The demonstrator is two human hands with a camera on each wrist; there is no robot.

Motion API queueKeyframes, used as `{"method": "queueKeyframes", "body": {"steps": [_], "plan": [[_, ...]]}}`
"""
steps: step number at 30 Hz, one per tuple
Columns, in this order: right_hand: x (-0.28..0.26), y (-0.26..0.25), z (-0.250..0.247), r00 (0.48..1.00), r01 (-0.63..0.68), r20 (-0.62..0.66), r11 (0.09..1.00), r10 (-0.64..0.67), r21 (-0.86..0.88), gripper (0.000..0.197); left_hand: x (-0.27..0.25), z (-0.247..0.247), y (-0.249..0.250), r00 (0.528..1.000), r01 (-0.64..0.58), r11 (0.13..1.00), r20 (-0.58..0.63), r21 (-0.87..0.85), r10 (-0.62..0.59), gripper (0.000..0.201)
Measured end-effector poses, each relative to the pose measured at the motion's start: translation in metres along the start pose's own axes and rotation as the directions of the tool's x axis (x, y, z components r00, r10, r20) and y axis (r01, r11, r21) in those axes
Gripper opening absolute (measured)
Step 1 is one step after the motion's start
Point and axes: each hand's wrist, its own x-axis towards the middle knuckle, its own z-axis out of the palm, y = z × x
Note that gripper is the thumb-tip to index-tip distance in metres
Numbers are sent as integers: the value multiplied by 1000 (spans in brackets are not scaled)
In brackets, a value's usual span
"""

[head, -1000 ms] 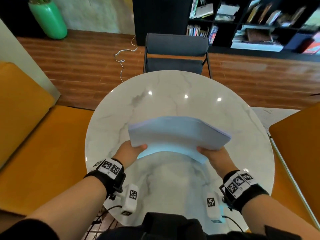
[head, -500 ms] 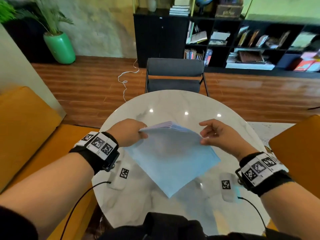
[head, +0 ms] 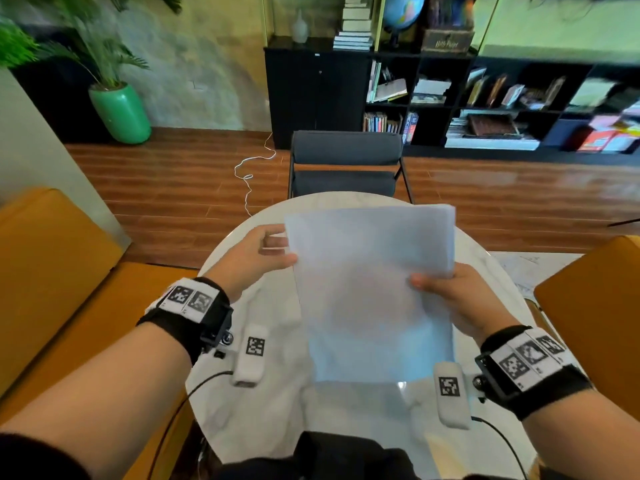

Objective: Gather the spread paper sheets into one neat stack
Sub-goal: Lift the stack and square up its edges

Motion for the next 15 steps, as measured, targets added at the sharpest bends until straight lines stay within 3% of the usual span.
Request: {"method": "queueKeyframes", "body": {"steps": [2,6,10,13,15], "plan": [[1,5,-5,1000,27,0,993,-28,111,66,-6,11,-10,992,70,932,122,-356,-29,67],[2,10,-3,999,17,38,982,-25,189,68,-19,32,-1,956,150,736,286,-660,62,55],[3,18,1,999,-31,44,982,23,188,73,-26,40,13,925,195,656,359,-730,125,61],[1,22,3,996,-72,74,981,59,183,48,-27,46,10,942,247,708,335,-662,-16,36],[-1,23,5,993,-97,81,983,85,158,48,-26,49,6,945,280,790,303,-545,-126,26]]}}
